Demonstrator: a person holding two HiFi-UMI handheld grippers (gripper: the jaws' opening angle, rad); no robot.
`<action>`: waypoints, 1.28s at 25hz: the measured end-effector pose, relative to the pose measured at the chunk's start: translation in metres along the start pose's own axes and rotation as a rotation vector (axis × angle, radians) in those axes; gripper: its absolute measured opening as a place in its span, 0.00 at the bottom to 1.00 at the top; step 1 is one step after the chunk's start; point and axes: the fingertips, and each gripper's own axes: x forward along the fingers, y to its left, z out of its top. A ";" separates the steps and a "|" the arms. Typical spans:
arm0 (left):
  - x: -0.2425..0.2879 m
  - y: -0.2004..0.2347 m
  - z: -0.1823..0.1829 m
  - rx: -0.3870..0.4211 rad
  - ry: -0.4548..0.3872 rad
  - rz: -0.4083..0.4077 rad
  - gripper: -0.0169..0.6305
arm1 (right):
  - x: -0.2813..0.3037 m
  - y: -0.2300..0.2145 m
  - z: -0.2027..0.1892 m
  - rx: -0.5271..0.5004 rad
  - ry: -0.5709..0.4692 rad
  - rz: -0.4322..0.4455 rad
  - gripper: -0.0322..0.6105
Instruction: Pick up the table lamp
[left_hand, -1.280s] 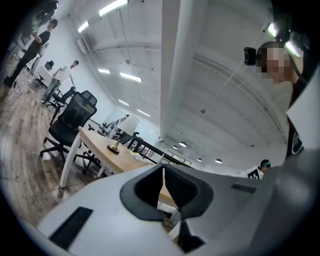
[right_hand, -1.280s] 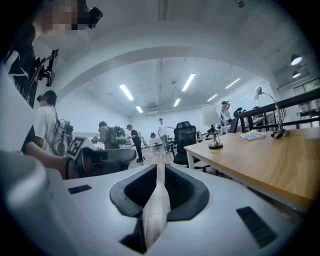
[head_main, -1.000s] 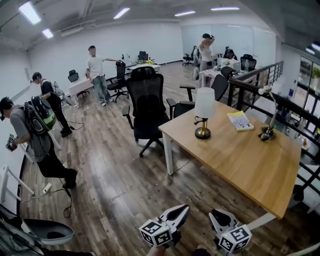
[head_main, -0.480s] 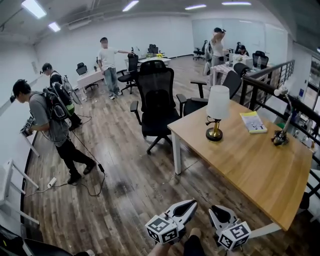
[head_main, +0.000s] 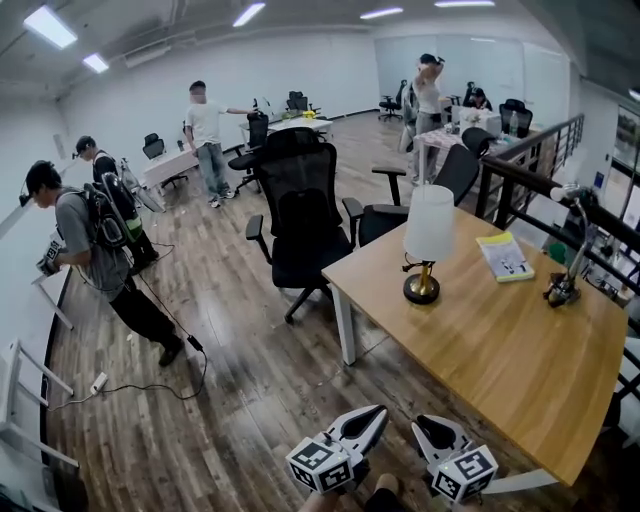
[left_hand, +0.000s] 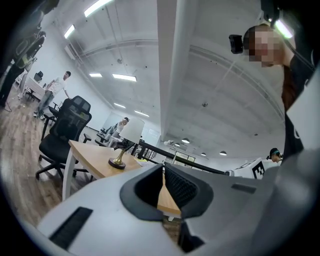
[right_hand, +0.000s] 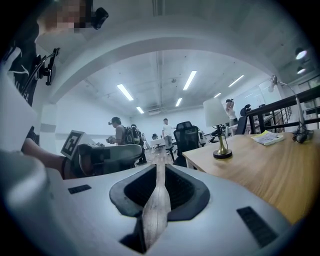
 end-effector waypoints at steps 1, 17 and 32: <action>0.008 0.004 0.002 -0.002 0.001 -0.001 0.05 | 0.005 -0.007 0.002 0.000 0.003 0.000 0.16; 0.103 0.070 0.008 -0.029 0.050 -0.037 0.05 | 0.082 -0.086 0.025 0.044 0.010 0.064 0.16; 0.128 0.110 0.002 -0.109 0.104 -0.015 0.06 | 0.127 -0.115 0.007 0.117 0.066 0.040 0.16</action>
